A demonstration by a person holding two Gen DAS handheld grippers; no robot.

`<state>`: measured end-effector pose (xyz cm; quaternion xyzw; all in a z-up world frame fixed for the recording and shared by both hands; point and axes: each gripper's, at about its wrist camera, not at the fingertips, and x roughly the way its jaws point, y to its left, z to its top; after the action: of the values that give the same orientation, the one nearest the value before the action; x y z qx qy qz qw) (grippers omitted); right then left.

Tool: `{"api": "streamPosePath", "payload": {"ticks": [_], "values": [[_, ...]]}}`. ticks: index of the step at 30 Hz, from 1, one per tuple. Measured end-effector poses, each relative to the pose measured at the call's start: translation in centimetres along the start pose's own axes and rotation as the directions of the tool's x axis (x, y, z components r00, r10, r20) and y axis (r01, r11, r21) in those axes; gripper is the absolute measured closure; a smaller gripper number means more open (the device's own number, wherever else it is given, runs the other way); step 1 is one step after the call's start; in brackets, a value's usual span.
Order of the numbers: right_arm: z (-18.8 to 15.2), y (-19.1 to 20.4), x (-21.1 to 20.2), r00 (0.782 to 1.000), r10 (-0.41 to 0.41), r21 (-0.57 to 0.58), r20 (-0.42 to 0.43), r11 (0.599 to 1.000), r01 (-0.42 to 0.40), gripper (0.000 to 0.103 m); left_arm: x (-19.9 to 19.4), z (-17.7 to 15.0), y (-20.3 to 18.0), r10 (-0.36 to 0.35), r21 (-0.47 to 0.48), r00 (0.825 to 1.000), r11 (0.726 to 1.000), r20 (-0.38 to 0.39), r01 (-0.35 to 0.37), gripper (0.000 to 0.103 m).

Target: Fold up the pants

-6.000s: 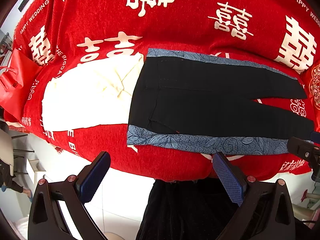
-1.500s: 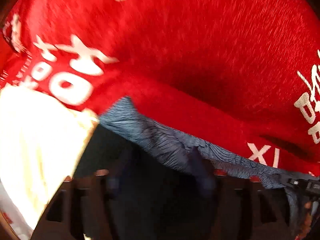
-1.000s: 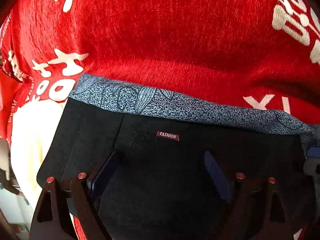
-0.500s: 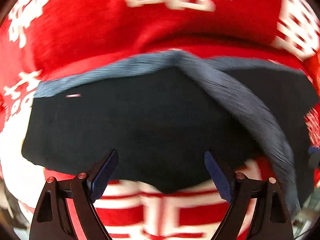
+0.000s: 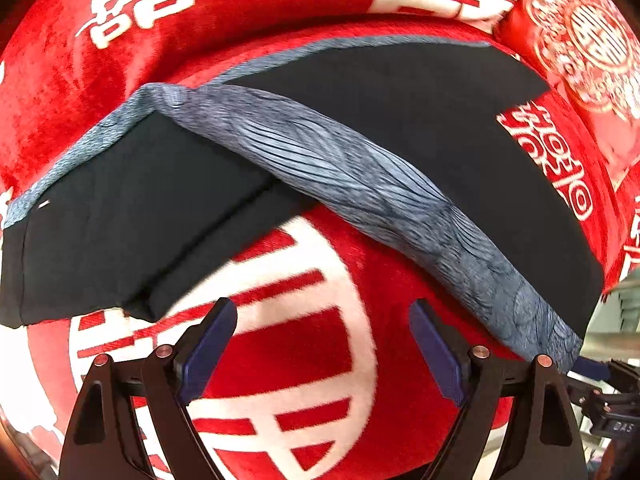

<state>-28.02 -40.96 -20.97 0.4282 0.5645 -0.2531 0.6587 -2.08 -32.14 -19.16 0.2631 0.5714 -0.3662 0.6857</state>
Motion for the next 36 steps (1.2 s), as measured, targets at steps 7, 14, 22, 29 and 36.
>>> {"api": "streamPosePath", "payload": {"ticks": [7,14,22,29,36], "values": [[0.0,-1.3,-0.3,0.989,0.151,-0.002,-0.001,0.989,-0.151,0.055,0.5,-0.4,-3.8,-0.010,0.024,1.000,1.000,-0.013,0.010,0.014],[2.9,0.2,-2.5,0.975,0.213,-0.100,-0.059,0.971,-0.218,0.100,1.2,1.0,-5.6,-0.021,-0.013,0.999,1.000,-0.048,0.021,0.014],[18.5,2.0,-13.0,0.956,0.279,-0.274,0.095,0.930,-0.244,0.100,-4.5,6.6,-4.5,0.014,-0.163,0.999,0.987,0.052,-0.005,0.014],[33.6,3.5,-11.7,0.962,0.197,-0.328,0.188,0.936,-0.127,0.100,-5.6,10.4,0.1,0.166,-0.305,0.981,0.944,0.098,-0.130,0.014],[40.7,2.5,-4.5,0.990,0.071,-0.290,0.121,0.957,-0.033,0.040,0.3,14.2,0.4,0.270,-0.328,0.963,0.911,0.015,-0.251,0.014]]}}
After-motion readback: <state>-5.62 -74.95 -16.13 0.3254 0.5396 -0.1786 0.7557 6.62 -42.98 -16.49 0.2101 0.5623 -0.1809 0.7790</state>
